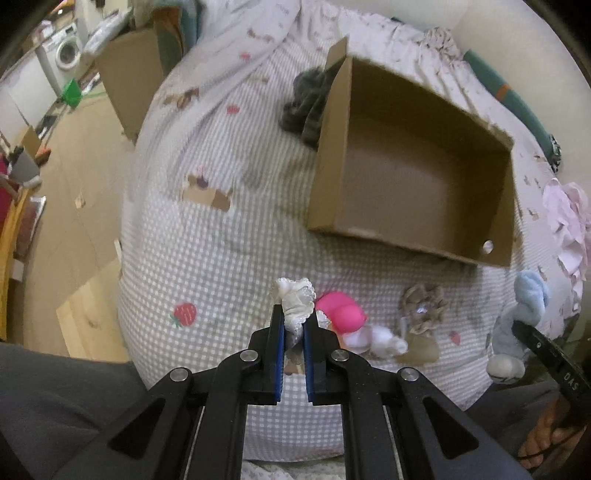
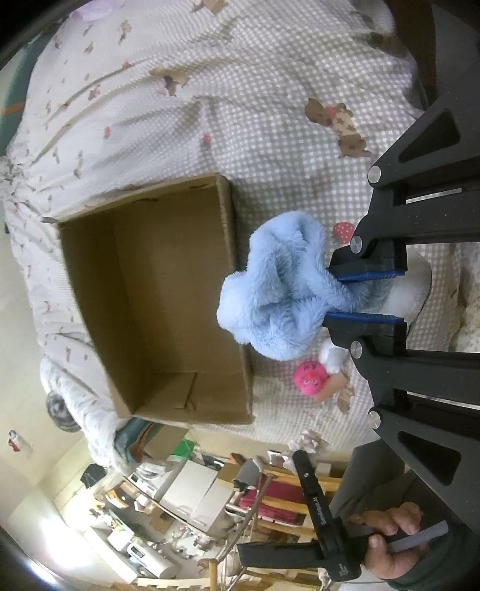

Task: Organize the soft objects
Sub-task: 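Carry both held items up and over the open cardboard box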

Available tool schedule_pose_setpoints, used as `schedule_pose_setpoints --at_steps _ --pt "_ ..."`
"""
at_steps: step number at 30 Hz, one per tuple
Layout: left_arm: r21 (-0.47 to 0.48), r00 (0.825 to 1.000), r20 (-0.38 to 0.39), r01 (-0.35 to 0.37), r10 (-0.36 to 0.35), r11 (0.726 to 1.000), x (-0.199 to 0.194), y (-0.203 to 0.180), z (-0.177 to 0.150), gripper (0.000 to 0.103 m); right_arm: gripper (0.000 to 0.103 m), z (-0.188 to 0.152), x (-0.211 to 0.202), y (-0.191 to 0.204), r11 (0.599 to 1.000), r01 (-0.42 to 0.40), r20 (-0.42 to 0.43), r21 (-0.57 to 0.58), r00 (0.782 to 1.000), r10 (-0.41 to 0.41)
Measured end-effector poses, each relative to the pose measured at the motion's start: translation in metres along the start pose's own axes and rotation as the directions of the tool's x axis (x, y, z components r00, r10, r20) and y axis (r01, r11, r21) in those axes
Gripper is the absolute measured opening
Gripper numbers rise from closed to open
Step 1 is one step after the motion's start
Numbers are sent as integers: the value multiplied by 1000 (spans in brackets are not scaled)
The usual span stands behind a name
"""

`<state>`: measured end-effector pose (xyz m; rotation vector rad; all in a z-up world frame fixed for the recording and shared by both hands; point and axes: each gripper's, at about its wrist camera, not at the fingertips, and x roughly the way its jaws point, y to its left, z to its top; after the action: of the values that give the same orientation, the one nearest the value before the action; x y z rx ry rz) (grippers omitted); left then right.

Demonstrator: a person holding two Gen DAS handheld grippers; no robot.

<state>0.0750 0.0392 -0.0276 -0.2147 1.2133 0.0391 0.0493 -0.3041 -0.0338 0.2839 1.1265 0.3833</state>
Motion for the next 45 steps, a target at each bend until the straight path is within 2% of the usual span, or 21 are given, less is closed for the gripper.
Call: schedule_pose_setpoints --at_steps 9,19,28,36,45 --pt "74 993 119 13 -21 997 -47 -28 39 8 15 15 -42 3 1000 -13 90 14 996 12" --pt "155 981 187 24 -54 988 -60 -74 85 8 16 68 -56 18 1000 -3 160 -19 987 6" --pt "198 980 196 7 -47 980 -35 -98 116 8 16 111 -34 21 1000 -7 194 -18 981 11" --pt "203 983 179 -11 -26 979 1 -107 140 8 16 133 11 10 1000 -2 162 29 987 -2" --pt "208 989 144 -13 -17 978 48 -111 148 8 16 144 58 3 999 22 109 23 994 -25"
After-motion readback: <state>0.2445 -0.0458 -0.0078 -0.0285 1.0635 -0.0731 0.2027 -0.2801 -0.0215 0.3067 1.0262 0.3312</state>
